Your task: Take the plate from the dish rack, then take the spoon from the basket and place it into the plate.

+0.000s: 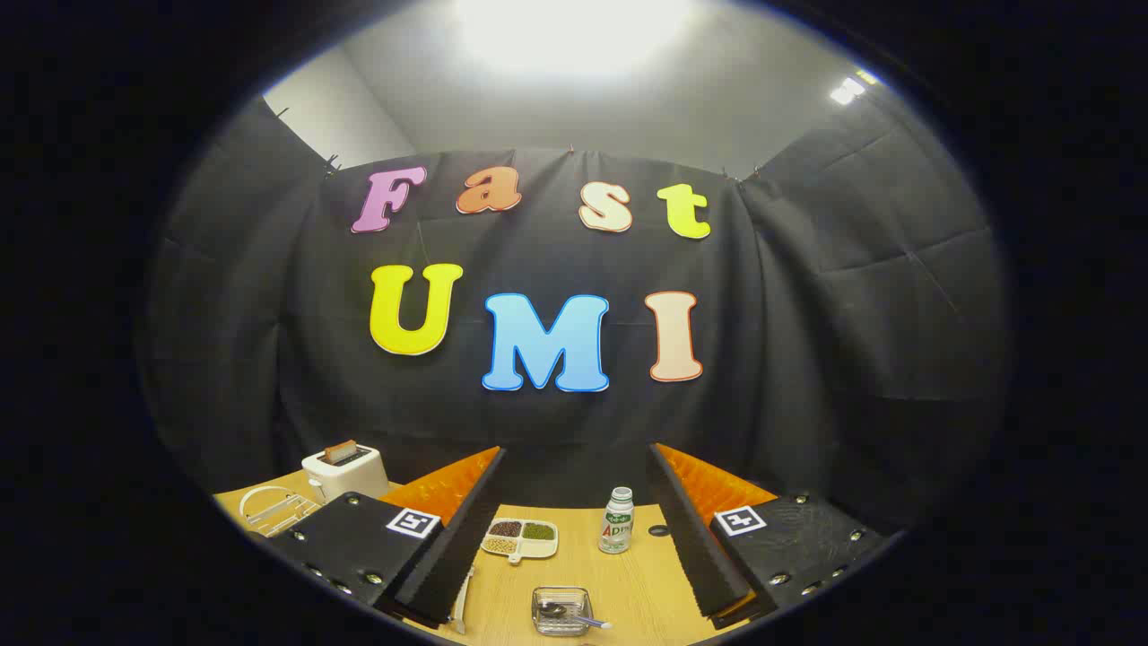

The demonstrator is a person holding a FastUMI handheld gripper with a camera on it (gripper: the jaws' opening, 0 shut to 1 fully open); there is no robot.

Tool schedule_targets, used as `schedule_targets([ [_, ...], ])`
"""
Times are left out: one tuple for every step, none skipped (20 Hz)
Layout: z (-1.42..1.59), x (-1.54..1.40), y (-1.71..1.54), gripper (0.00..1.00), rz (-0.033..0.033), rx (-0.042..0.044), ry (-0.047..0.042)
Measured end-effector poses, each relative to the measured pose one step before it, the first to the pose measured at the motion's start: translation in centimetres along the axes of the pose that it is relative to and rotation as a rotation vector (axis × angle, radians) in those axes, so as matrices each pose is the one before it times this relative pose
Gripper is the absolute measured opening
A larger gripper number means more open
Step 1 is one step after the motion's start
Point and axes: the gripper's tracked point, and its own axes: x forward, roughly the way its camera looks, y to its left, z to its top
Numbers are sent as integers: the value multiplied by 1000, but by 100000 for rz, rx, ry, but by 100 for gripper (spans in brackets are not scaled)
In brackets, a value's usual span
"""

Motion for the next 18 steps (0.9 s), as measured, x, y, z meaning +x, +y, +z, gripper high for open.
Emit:
schedule_targets([
  [116, 79, 319, 96, -115, 886, -250],
  [142, -123, 333, 96, 29, 732, 109],
  [-56, -77, 189, 96, 40, 368, -114],
  [125, -55, 145, 96, -235, -10, -16],
  [-59, -70, -46, 96, -737, -194, 235],
  [25, -109, 88, 96, -441, 307, 378],
  [79, -134, 219, 96, -40, 944, 251],
  [95, -46, 293, 96, 68, 977, 190],
  [-19, 30, 156, 96, -356, 710, 217],
  [74, 42, -78, 96, -934, 323, 140],
  [128, 44, 472, 96, 749, 337, -421],
  [83, 149, 341, 96, -119, -338, 91],
  [-141, 72, 1, 96, -231, -606, 170],
  [55, 110, 322, 96, -423, -208, 223],
  [28, 14, 426, 96, 129, 343, 161],
  [147, 37, 789, 96, 892, 646, 145],
  [-35, 83, 792, 96, 1117, 283, 518],
  [28, 140, 585, 96, 274, -379, 643],
])
